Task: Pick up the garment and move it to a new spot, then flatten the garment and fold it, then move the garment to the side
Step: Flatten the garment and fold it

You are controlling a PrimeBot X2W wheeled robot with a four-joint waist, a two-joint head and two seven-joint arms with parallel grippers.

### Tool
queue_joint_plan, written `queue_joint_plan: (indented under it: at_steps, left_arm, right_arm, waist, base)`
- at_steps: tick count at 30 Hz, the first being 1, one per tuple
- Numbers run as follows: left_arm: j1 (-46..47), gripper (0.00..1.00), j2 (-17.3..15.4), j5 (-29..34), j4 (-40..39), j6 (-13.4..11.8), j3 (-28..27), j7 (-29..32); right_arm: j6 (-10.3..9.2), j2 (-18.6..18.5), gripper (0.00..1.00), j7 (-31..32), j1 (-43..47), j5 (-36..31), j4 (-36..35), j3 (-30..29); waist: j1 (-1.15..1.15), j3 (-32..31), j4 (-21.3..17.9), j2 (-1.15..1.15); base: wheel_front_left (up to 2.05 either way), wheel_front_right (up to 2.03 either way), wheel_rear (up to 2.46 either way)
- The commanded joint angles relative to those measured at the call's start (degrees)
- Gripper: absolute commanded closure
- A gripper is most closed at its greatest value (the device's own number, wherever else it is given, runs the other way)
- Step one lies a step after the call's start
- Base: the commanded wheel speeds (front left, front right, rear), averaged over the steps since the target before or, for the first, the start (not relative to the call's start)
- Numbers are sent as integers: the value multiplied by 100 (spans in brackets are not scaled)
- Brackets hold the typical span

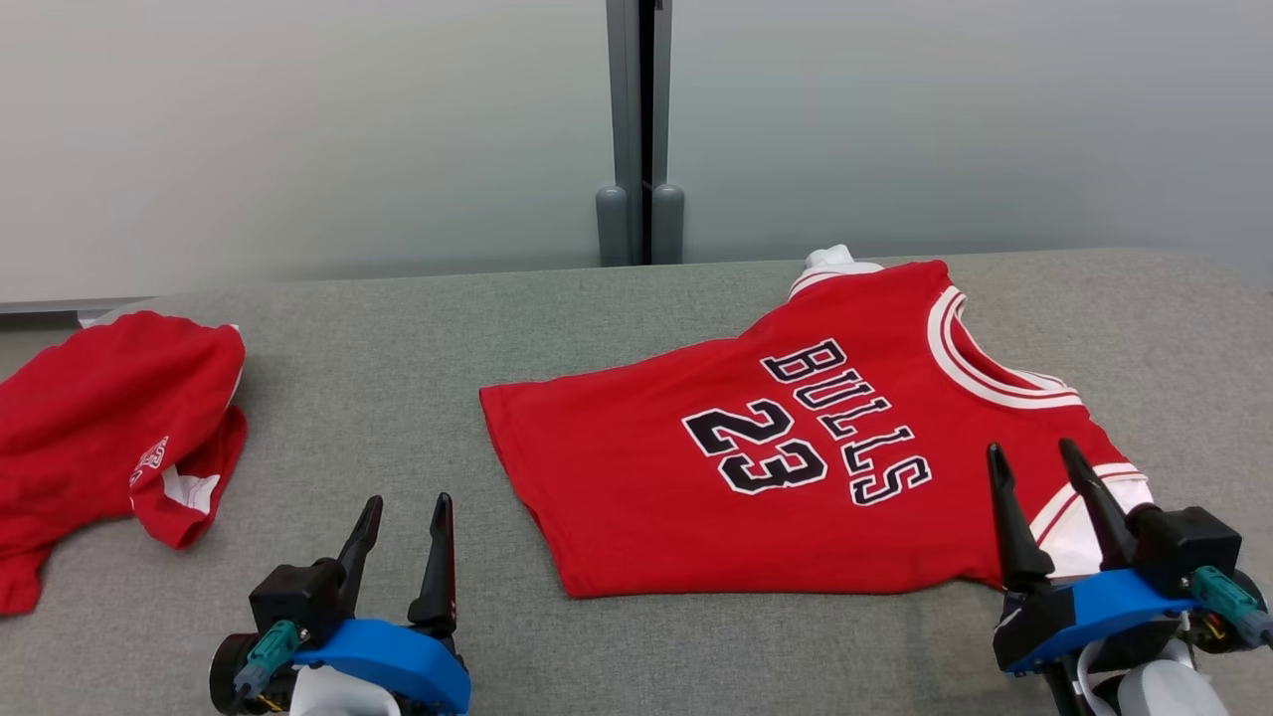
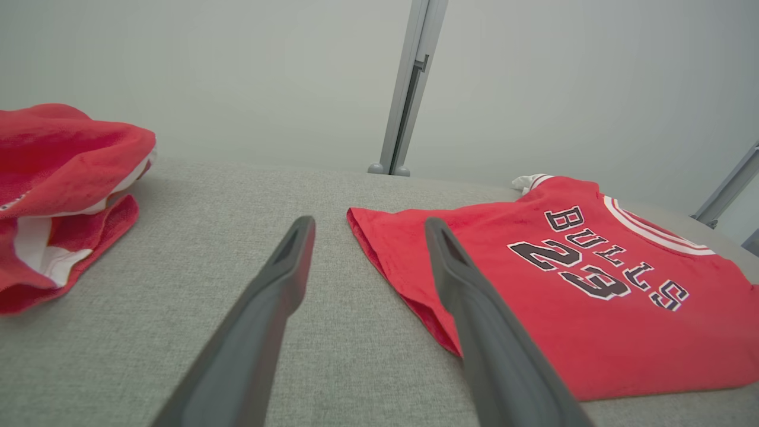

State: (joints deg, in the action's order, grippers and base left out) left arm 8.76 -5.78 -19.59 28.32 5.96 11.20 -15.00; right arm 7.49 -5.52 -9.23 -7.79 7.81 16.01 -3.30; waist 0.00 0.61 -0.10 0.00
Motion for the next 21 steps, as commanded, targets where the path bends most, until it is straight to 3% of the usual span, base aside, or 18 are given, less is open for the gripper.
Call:
queue_joint_plan:
  at_steps: [1,13,17,21]
  left_arm:
    - [-37,0,13,-2,-11,16,3,-27]
    - [33,0,104,-137,112,65,161,89]
    - [187,0,139,-398,221,123,447,685]
    - [278,0,167,-969,292,166,716,1678]
  right_arm:
    - [1,-26,0,-144,-88,123,133,72]
    - [1,-298,0,-544,-388,482,955,398]
    - [1,-320,0,-571,-462,535,1074,462]
    - [1,-323,0,-585,-515,570,1168,468]
  waist:
    - [0,-5,26,0]
    - [0,3,48,0]
    - [0,51,-19,0]
    - [0,117,-150,0]
  base:
    - [0,0,0]
    - [0,0,0]
    - [0,0,0]
    - [0,0,0]
